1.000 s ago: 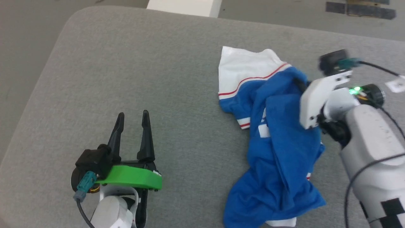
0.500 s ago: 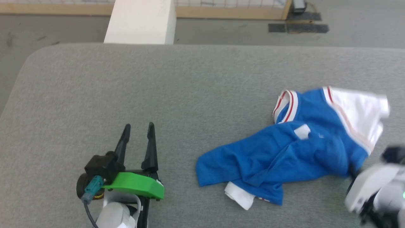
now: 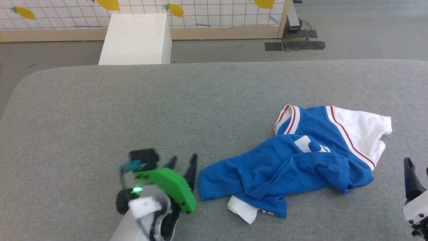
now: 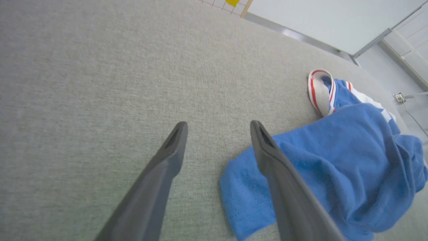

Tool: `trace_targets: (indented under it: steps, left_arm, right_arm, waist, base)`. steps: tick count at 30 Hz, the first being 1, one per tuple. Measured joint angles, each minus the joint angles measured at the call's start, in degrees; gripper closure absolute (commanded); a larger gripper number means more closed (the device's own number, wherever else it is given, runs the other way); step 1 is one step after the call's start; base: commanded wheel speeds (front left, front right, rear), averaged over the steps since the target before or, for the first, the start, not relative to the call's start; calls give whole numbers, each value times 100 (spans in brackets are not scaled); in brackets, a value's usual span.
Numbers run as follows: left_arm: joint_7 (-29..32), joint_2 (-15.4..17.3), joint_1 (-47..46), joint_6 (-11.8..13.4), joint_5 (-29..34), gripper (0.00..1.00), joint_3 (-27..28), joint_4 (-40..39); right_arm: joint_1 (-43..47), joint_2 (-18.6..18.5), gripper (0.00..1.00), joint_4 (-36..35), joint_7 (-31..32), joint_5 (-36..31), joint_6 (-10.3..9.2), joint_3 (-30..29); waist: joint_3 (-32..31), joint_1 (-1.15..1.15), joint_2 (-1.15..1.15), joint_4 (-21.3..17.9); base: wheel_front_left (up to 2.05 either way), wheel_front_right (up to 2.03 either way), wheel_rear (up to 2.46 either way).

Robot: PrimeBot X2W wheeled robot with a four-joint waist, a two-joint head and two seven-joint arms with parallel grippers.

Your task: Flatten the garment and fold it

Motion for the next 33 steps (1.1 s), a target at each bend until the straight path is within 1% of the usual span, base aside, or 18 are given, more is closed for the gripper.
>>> trace_targets:
  steps: [1,2,3,5,8,10,12,13,14,16,19,23,27,31,33]
  left_arm:
    - [483,1,-129,45,-123,0,-140,101]
    - [757,-2,-205,108,-229,0,-204,143]
    - [1133,4,-316,222,-276,0,-316,214]
    - [1773,48,-487,341,-125,0,-577,360]
    - [2327,77,-617,465,32,0,-835,532]
    - [2495,79,-671,431,62,0,-980,576]
    - [2596,103,-689,316,29,0,-1069,637]
    - [2603,103,-690,260,-4,23,-1105,645]
    - [2596,102,-687,213,-56,100,-1120,644]
    - [2466,101,-666,207,-176,100,-1100,632]
    - [2035,53,-630,218,-409,100,-935,579]
    - [1482,20,-747,274,-581,100,-493,355]
    - [1196,145,-1407,265,-686,100,-109,81]
    - [1049,318,-2370,193,-617,100,63,-34]
    - [998,353,-2824,118,-592,100,92,-26]
  right_arm:
    - [0,-1,0,-2,1,-24,0,2]
    - [-1,0,0,0,1,-24,0,24]
    - [-2,1,0,2,7,-23,0,42]
    - [-3,4,0,21,8,-18,0,81]
    - [-3,2,0,93,-1,37,0,167]
    - [-4,7,0,143,-45,84,0,215]
    - [-10,7,0,189,-70,115,0,241]
    - [-13,8,0,213,-103,130,0,249]
    - [-20,8,0,236,-129,136,0,252]
    - [-24,7,0,280,-170,133,0,257]
    - [-32,7,0,350,-197,133,0,304]
    - [-80,9,0,453,-245,133,0,365]
    - [-174,10,0,519,-292,131,0,420]
    - [-220,11,0,547,-296,87,0,450]
    - [-255,10,0,561,-296,84,0,468]
  waist:
    - [3,0,0,-23]
    - [4,0,0,-46]
    - [7,0,0,-79]
    - [23,0,0,-138]
    - [71,0,0,-229]
    - [114,0,0,-276]
    - [162,0,0,-315]
    - [185,0,0,-336]
    - [208,0,0,-353]
    - [240,0,0,-376]
    - [256,0,0,-360]
    - [211,0,0,-278]
    - [158,0,0,-178]
    - [101,0,0,-92]
    - [72,0,0,-57]
  base:
    - [0,0,0]
    - [0,0,0]
    - [0,0,0]
    - [0,0,0]
    - [0,0,0]
    - [0,0,0]
    - [0,0,0]
    - [0,0,0]
    - [0,0,0]
    - [0,0,0]
    - [0,0,0]
    - [0,0,0]
    - [0,0,0]
    - [0,0,0]
    - [0,0,0]
